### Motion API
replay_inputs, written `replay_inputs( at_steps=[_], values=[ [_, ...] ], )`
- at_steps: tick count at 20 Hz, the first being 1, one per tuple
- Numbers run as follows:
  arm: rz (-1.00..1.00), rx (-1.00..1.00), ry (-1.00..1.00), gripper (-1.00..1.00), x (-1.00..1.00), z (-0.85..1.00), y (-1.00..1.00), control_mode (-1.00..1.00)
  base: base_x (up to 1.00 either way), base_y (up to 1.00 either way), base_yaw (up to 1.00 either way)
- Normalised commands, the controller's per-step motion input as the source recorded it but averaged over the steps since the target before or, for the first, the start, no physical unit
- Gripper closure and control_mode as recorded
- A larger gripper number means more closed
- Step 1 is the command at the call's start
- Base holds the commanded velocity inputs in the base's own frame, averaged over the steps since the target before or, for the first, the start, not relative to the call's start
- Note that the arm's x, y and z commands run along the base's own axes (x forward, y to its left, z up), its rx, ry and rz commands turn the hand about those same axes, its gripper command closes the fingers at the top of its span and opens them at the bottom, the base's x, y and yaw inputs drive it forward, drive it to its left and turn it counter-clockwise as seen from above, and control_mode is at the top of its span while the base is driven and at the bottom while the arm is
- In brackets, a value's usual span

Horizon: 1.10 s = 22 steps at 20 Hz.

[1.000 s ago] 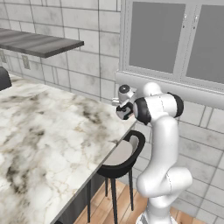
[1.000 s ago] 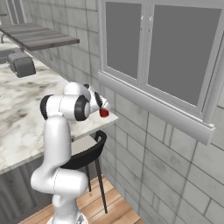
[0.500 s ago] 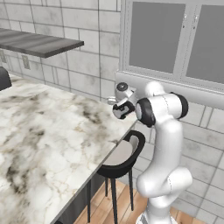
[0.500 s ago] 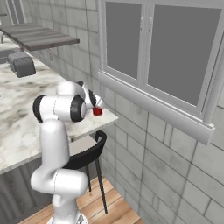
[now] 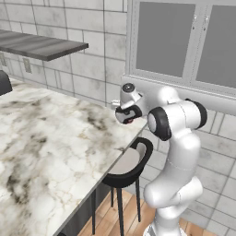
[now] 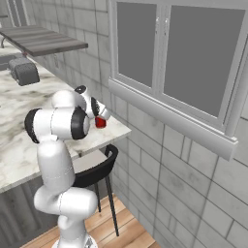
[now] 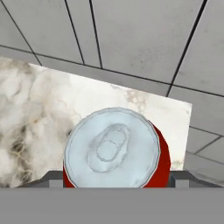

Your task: Four empty soda cans are scattered around the kitchen. Gather all the cans and cluster them next to the stove for recycling.

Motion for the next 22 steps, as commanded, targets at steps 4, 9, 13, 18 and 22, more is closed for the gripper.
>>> replay_inputs(
  at_steps=[4,9,13,18,22],
  values=[
    [0.03,0.03,0.05,1.0,-0.41,0.31,0.12,-1.0,0.0,0.0,0.0],
    [0.03,0.04,0.09,1.0,-0.47,0.25,0.07,-1.0,0.0,0.0,0.0],
    [0.04,0.03,0.09,1.0,-0.51,0.21,0.05,-1.0,0.0,0.0,0.0],
    [0.05,0.02,0.01,1.0,-0.46,0.23,0.03,-1.0,0.0,0.0,0.0],
    [0.09,0.01,-0.04,1.0,-0.44,0.23,0.02,-1.0,0.0,0.0,0.0]
  ],
)
